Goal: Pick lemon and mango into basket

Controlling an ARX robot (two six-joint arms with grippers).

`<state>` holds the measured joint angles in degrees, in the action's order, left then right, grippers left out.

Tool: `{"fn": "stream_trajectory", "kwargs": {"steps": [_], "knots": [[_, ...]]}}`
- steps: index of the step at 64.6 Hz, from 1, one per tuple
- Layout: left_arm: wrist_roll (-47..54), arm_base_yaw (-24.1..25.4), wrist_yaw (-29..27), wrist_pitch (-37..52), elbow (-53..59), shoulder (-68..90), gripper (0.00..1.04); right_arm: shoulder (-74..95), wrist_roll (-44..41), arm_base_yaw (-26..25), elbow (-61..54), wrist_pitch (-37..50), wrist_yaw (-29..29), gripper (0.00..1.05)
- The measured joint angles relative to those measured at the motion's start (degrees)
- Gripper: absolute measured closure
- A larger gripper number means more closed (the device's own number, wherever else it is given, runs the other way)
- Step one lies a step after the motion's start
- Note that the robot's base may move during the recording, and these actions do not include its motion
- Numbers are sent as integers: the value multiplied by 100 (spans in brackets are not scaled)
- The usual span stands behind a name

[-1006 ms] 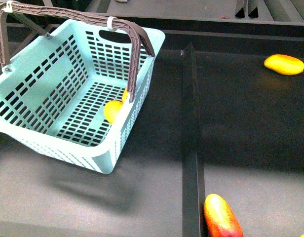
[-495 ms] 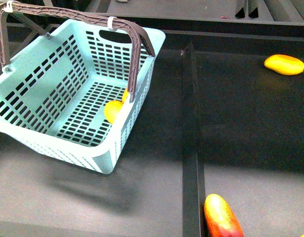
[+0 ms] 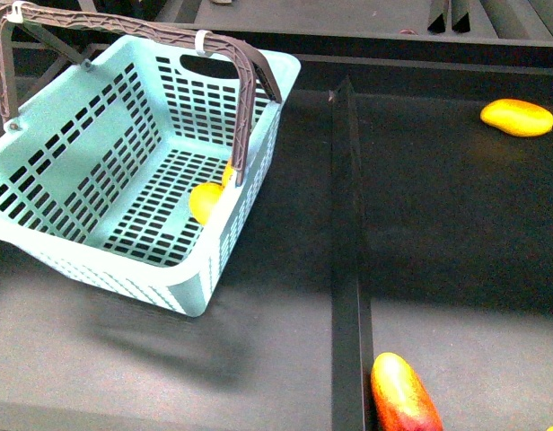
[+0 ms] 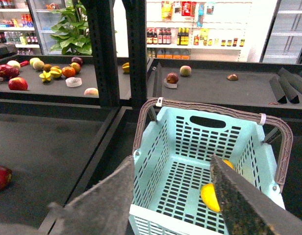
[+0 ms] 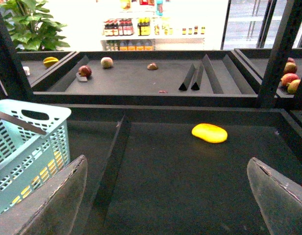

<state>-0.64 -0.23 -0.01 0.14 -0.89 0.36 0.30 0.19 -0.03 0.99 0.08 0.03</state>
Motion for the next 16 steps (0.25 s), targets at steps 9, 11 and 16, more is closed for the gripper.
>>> {"fn": "stream_trajectory", "kwargs": {"steps": [9, 11, 16], "knots": [[2, 0, 0, 0, 0, 0, 21, 0, 0, 0, 0, 0, -2, 9], [0, 0, 0, 0, 0, 0, 13, 0, 0, 0, 0, 0, 0, 9], [9, 0, 0, 0, 0, 0, 8, 0, 0, 0, 0, 0, -2, 9]]}}
